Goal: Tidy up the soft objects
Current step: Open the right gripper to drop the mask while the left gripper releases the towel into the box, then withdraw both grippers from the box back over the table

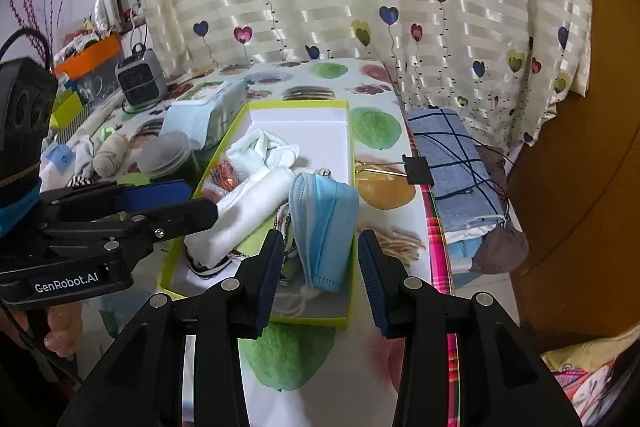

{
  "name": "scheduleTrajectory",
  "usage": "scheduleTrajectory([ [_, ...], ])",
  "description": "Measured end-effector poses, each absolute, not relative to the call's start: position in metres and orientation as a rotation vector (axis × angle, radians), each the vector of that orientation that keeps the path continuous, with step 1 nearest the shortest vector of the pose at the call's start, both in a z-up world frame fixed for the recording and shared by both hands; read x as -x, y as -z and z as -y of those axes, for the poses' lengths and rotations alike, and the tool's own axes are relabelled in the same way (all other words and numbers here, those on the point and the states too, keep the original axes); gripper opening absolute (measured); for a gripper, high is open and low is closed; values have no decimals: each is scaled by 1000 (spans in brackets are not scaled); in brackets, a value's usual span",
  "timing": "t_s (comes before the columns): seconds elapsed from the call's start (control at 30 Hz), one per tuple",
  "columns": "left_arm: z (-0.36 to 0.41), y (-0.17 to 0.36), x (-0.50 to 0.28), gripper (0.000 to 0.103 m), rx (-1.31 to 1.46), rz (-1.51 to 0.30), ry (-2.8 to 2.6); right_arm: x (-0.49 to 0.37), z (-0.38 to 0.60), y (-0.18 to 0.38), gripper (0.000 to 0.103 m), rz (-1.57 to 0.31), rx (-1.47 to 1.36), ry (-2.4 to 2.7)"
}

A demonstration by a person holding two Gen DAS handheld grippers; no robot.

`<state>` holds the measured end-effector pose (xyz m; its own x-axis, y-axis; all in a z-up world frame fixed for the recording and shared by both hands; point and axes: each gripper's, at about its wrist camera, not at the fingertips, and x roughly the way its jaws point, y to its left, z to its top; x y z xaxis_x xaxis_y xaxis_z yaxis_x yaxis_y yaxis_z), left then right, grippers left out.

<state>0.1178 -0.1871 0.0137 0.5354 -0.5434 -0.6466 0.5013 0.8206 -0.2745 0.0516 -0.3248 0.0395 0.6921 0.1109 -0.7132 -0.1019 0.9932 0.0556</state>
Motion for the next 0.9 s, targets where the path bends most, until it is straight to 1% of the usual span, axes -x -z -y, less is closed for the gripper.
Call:
scheduleTrajectory([
  [0.3,166,-24,-102,42,50,-759,574,-42,316,-44,40,-785,-71,-130],
  [0.83,122,-31,-77,42,68,-734,498,-26,267,-60,40,-748,-39,-227],
  [0.9,117,-30,-75,42,72,-735,489,-25,264,-61,43,-745,-41,-233],
])
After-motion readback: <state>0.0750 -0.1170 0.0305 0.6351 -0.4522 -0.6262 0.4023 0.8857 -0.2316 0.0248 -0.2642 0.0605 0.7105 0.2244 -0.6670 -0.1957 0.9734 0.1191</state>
